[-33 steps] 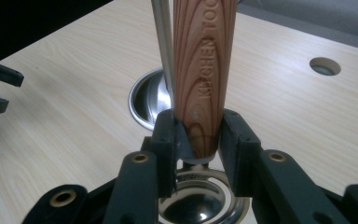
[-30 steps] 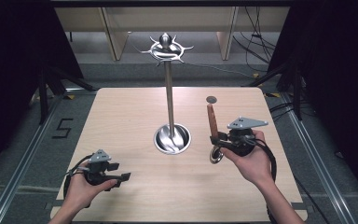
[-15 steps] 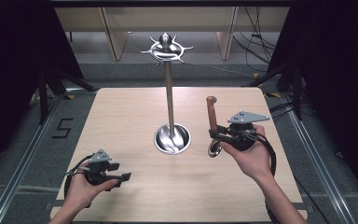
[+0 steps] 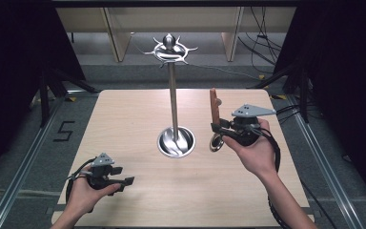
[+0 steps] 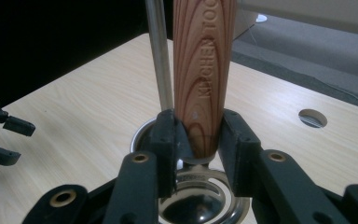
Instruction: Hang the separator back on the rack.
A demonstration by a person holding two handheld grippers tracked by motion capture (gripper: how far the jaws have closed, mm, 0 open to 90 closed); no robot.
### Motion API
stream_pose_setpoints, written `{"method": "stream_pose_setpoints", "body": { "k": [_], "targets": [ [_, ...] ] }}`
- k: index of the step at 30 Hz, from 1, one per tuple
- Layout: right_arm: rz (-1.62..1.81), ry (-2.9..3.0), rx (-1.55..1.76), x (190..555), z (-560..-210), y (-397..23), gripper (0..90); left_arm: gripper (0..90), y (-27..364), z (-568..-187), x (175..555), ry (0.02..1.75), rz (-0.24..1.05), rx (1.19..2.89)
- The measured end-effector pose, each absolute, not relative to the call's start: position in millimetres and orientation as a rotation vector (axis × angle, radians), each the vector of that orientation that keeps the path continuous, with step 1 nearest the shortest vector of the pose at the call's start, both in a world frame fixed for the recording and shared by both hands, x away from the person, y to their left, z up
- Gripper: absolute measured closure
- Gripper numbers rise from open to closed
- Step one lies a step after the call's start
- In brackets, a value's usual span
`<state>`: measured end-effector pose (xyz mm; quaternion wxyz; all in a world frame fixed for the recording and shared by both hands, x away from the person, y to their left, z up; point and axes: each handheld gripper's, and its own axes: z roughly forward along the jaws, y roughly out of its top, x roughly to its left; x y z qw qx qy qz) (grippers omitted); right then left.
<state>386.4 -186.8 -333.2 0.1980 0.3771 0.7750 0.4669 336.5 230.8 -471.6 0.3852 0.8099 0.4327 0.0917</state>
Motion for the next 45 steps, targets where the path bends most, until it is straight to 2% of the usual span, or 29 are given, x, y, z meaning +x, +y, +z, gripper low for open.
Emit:
{"method": "stream_pose_setpoints", "body": {
  "k": [45],
  "targets": [
    [1.338, 2.12, 0.999, 395.4, -305.6, -172.7, 69.7, 32.7, 231.1, -469.3, 335.5, 1.09, 0.241, 2.056]
  ]
}}
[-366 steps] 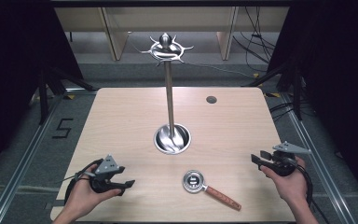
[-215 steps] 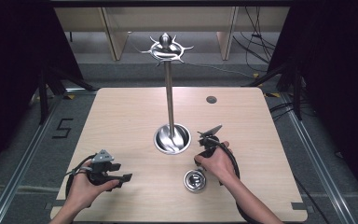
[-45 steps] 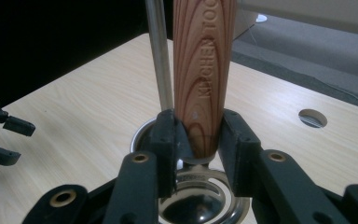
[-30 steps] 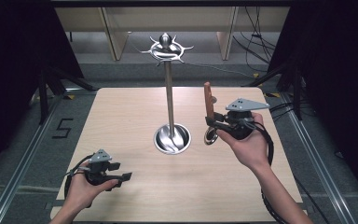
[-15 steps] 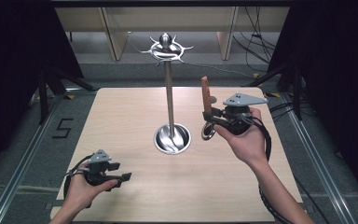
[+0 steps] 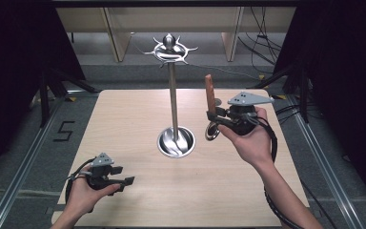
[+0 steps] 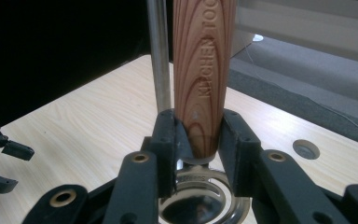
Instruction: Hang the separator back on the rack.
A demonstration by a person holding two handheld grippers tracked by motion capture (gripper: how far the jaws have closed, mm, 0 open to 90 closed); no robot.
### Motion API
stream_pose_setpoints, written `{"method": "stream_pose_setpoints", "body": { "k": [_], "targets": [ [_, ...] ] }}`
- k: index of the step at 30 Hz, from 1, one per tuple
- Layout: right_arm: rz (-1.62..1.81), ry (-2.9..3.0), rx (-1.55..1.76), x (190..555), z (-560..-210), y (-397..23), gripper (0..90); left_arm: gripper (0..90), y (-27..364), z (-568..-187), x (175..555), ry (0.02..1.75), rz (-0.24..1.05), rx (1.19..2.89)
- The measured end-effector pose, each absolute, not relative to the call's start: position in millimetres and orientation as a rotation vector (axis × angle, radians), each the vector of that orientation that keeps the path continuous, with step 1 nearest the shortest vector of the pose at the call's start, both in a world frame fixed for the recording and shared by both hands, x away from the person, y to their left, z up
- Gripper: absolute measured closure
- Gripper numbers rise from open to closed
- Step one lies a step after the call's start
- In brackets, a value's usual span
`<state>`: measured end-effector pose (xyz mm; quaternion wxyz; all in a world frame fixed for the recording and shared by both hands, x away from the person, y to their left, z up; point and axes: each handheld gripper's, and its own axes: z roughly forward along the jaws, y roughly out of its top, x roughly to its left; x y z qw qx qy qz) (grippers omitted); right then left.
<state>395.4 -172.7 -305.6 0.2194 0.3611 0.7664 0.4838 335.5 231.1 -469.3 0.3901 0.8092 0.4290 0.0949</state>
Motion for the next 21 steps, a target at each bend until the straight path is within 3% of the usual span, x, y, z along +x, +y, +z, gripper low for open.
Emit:
{"method": "stream_pose_setpoints", "body": {
  "k": [21],
  "targets": [
    [1.351, 2.103, 0.964, 397.7, -294.8, -165.4, 69.8, 32.2, 231.1, -469.0, 335.5, 1.087, 0.241, 2.056]
  ]
}}
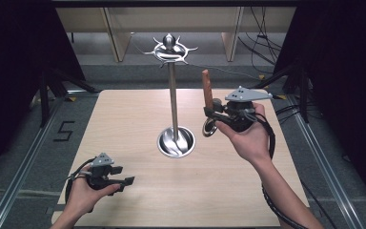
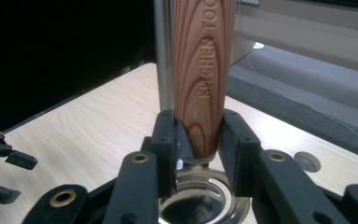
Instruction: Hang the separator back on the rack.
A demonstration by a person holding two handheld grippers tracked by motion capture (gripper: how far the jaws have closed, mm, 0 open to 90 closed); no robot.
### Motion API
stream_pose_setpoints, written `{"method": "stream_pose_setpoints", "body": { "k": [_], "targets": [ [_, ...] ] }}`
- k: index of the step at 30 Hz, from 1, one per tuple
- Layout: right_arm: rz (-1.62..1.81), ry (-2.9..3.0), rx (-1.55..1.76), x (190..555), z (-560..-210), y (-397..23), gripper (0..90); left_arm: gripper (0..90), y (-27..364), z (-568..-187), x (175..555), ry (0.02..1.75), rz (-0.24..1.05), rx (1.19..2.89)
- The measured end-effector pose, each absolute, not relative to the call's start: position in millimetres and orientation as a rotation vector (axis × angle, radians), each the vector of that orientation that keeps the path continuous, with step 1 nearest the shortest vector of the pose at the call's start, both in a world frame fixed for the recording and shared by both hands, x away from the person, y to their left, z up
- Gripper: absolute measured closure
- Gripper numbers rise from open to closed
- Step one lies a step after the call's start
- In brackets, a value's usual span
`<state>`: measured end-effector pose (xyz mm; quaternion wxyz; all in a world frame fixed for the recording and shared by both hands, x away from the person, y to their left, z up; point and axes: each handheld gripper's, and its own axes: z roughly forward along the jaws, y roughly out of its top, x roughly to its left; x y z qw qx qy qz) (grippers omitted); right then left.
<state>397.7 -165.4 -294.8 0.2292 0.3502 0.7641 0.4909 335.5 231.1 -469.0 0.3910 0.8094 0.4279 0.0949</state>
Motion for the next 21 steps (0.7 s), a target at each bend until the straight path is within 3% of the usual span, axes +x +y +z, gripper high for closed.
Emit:
{"method": "stream_pose_setpoints", "body": {
  "k": [21],
  "targets": [
    [1.372, 2.096, 0.935, 400.5, -285.5, -158.8, 69.7, 32.0, 231.2, -469.1, 335.7, 1.087, 0.241, 2.058]
  ]
}}
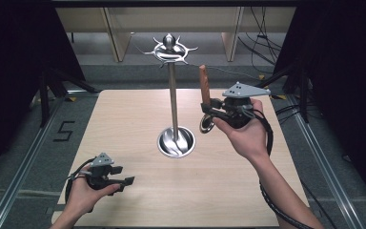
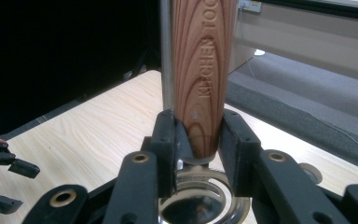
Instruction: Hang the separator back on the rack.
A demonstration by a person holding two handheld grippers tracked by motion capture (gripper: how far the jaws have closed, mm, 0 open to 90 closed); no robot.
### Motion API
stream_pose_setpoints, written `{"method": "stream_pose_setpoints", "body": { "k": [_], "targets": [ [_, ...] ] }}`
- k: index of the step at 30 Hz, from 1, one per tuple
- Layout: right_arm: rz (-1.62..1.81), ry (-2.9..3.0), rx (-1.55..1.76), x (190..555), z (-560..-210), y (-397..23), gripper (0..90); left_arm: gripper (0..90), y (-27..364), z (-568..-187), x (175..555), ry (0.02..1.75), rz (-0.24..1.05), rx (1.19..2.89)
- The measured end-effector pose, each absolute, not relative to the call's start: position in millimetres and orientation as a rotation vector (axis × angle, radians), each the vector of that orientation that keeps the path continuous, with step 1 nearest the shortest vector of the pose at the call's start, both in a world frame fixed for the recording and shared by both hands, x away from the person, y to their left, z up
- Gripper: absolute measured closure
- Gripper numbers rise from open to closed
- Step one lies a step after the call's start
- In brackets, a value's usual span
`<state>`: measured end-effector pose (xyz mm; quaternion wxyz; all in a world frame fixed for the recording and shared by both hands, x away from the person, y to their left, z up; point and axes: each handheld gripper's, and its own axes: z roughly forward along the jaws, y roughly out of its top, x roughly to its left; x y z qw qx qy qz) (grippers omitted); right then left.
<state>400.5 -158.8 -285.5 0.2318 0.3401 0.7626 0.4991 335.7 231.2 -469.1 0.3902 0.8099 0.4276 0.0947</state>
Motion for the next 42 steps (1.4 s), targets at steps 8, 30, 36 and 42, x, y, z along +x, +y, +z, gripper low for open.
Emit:
{"method": "stream_pose_setpoints", "body": {
  "k": [8, 30, 36, 42],
  "targets": [
    [1.391, 2.086, 0.92, 401.4, -281.8, -156.5, 69.8, 31.8, 230.8, -469.3, 335.7, 1.085, 0.236, 2.058],
    [1.411, 2.092, 0.895, 405.4, -270.7, -143.6, 69.8, 31.7, 231.2, -469.0, 335.7, 1.085, 0.239, 2.059],
    [1.416, 2.097, 0.897, 406.7, -266.9, -139.5, 69.8, 31.6, 231.2, -469.1, 335.9, 1.085, 0.238, 2.059],
    [1.414, 2.105, 0.884, 408.4, -268.0, -135.2, 69.8, 31.6, 231.8, -468.8, 336.1, 1.086, 0.239, 2.061]
  ]
}}
